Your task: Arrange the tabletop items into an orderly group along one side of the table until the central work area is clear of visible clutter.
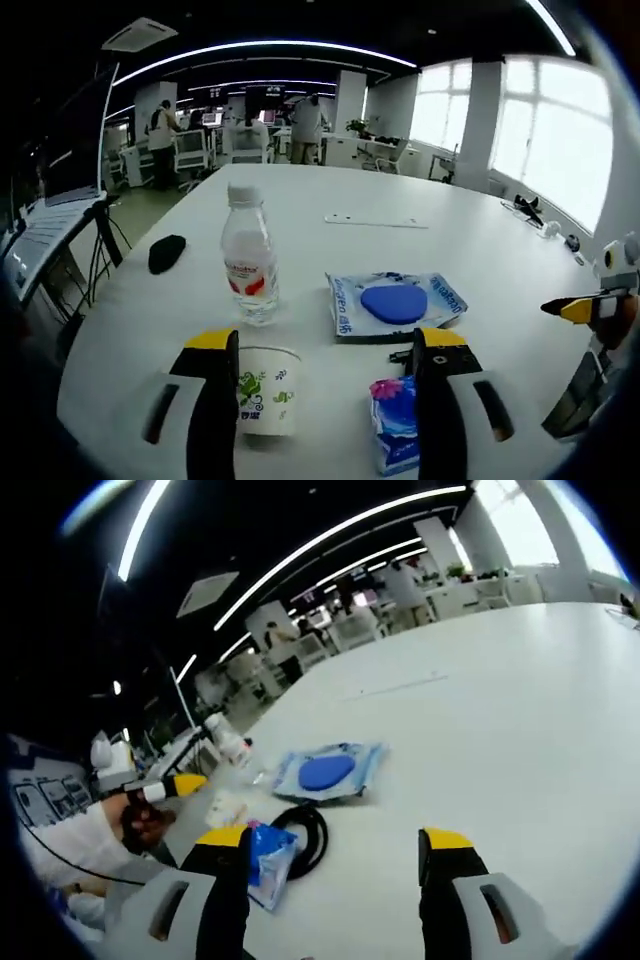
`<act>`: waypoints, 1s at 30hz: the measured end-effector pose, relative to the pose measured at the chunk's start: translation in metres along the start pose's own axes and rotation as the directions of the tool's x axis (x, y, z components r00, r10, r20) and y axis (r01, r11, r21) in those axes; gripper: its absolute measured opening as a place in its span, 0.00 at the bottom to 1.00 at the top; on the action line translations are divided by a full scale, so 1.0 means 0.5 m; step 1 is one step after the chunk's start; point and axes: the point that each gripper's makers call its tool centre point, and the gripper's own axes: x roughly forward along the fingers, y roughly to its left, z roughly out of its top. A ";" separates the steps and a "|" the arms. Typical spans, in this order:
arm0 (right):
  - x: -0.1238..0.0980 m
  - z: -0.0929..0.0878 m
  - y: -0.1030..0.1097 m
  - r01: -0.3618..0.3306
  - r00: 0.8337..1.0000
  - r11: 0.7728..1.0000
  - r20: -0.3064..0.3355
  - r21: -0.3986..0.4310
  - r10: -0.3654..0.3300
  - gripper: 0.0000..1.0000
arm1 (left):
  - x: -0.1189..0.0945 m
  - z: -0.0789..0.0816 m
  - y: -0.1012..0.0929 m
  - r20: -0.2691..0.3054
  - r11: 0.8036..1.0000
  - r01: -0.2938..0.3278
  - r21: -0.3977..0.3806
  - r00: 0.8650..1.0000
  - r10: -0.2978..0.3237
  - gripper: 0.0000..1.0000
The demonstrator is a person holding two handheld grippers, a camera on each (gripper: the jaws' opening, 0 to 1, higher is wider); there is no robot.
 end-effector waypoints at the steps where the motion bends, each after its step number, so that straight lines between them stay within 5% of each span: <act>1: -0.004 0.000 0.000 0.003 1.000 1.000 0.002 0.001 -0.003 0.69 | -0.006 -0.001 -0.001 0.002 1.000 0.001 0.000 1.000 -0.001 0.72; 8: -0.027 -0.011 -0.012 0.032 0.999 0.998 0.029 0.059 -0.034 0.68 | -0.016 -0.051 0.000 -0.048 1.000 -0.001 -0.002 0.999 0.001 0.71; 14: -0.036 -0.051 -0.014 0.047 0.999 0.995 -0.012 0.084 -0.046 0.66 | -0.013 -0.086 -0.004 -0.074 0.999 -0.020 -0.041 0.997 0.017 0.70; 30: -0.024 -0.053 -0.002 0.013 1.000 0.992 -0.017 0.125 -0.011 0.60 | -0.015 -0.096 0.036 -0.114 0.996 -0.067 -0.063 0.992 0.059 0.68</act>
